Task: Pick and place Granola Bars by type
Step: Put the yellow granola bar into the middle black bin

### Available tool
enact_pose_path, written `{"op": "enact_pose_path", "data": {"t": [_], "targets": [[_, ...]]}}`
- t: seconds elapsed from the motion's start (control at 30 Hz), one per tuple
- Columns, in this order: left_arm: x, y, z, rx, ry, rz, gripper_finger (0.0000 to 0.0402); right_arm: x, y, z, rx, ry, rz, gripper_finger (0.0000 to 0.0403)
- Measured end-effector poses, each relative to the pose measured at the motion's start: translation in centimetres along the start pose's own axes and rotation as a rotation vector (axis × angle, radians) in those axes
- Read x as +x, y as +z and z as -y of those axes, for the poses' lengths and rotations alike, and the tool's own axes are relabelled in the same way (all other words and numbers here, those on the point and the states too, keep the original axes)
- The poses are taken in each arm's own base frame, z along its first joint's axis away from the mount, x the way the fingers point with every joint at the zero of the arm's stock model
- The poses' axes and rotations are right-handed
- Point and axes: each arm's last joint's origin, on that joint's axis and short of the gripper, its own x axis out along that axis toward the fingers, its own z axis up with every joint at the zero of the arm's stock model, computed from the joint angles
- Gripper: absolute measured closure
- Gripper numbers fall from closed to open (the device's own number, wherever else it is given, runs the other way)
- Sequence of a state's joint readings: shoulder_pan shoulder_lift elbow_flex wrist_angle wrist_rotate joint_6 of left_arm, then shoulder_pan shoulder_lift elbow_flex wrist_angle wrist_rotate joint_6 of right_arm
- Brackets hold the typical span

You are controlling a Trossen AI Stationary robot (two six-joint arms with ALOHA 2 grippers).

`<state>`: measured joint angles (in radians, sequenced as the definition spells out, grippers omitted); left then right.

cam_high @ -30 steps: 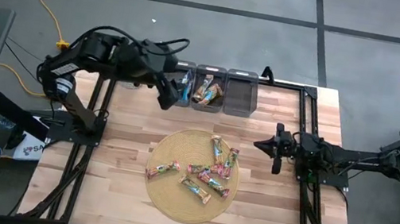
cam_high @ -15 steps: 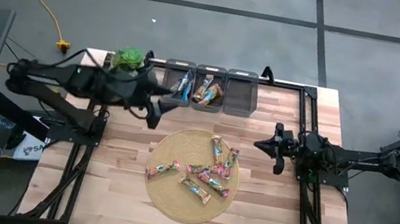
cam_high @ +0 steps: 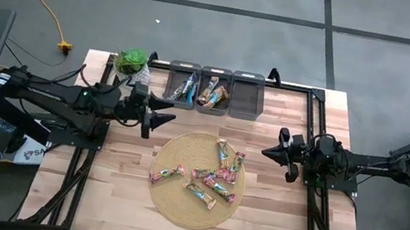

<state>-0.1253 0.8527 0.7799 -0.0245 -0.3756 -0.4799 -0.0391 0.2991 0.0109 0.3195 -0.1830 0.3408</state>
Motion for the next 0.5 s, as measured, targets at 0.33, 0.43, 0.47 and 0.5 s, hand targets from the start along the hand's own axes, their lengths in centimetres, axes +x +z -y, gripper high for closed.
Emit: {"op": "enact_pose_path", "data": {"t": [0.33, 0.43, 0.47, 0.5], "targets": [[-1.7, -0.4, -1.2, 0.064, 0.072, -0.043, 0.0153, 0.1, 1.8, -0.6, -0.058, 0.016, 0.048, 0.0403], [-2.0, -0.4, -1.2, -0.004, 0.057, -0.054, 0.0153, 0.0, 2.4, -0.8, -0.086, 0.018, 0.061, 0.0403], [-2.1, -0.4, -1.2, -0.014, 0.055, -0.058, 0.0153, 0.1, 2.6, -0.9, -0.096, 0.013, 0.062, 0.0403], [-2.2, -0.5, -1.2, -0.006, 0.048, -0.068, 0.0153, 0.1, 2.8, -0.9, -0.103, 0.009, 0.058, 0.0403]]}}
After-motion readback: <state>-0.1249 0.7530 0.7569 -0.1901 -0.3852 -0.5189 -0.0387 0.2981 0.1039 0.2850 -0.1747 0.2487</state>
